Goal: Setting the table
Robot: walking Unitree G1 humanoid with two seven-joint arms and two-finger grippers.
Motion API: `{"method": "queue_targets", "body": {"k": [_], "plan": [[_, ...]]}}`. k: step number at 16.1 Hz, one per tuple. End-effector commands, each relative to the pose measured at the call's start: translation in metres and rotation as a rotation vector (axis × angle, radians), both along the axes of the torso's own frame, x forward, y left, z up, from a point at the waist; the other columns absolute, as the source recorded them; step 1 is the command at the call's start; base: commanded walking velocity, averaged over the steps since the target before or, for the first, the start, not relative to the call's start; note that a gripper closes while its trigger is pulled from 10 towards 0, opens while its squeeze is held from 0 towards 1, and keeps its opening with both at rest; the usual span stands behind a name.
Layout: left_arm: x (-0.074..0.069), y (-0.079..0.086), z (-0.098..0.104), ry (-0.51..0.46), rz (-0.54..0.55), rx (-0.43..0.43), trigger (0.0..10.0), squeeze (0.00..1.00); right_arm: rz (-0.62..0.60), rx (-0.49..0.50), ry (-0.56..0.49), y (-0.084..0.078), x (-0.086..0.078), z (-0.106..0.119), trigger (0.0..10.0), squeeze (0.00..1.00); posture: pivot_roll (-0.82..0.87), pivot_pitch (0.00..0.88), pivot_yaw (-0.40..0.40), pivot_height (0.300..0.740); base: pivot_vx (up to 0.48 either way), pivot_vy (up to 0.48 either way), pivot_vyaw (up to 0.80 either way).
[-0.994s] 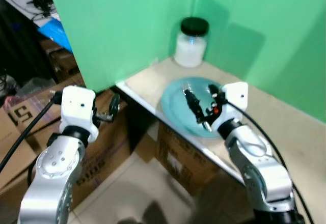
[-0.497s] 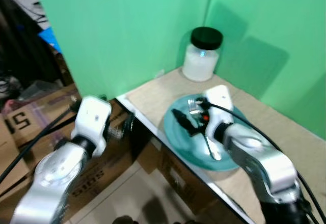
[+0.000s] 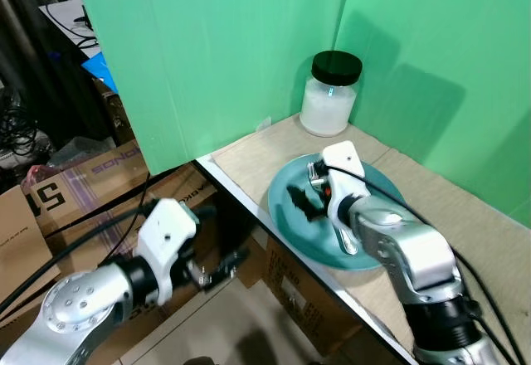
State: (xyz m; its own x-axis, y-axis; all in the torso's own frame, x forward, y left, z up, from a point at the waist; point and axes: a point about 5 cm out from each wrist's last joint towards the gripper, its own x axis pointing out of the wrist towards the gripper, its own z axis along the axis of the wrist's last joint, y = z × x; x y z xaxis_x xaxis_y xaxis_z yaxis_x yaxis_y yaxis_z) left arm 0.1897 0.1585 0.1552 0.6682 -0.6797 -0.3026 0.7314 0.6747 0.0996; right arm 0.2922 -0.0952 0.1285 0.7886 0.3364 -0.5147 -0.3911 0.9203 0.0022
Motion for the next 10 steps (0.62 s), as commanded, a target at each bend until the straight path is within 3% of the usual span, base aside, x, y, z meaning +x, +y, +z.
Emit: {"method": "queue_targets", "body": {"k": [1,2,3,4,10], "plan": [[-0.003,-0.001,0.003,-0.001,-0.025,0.003,10.0,0.22,-0.008,0.001,0.051,0.002,0.001,-0.005,9.3,0.00,0.06,0.049,-0.032,0.740,0.000,0.000,0.00],[-0.003,-0.001,0.003,0.002,-0.029,0.004,10.0,0.22,-0.016,-0.004,0.072,0.003,0.002,-0.009,6.2,0.00,0.06,0.049,-0.032,0.740,0.000,0.000,0.00],[-0.004,-0.001,0.002,0.007,-0.036,0.004,10.0,0.22,-0.038,-0.001,0.106,0.005,0.004,-0.012,1.3,0.00,0.06,0.051,-0.030,0.740,0.000,0.000,0.00],[-0.005,-0.001,0.001,0.010,-0.039,0.003,10.0,0.22,-0.063,0.005,0.137,0.005,0.005,-0.014,0.0,0.00,0.06,0.052,-0.031,0.740,0.000,0.000,0.00],[-0.004,-0.001,-0.001,0.018,-0.047,0.005,10.0,0.22,-0.139,0.067,0.186,0.000,0.009,-0.016,0.0,0.00,0.06,0.048,-0.025,0.740,0.000,0.000,0.00]]}}
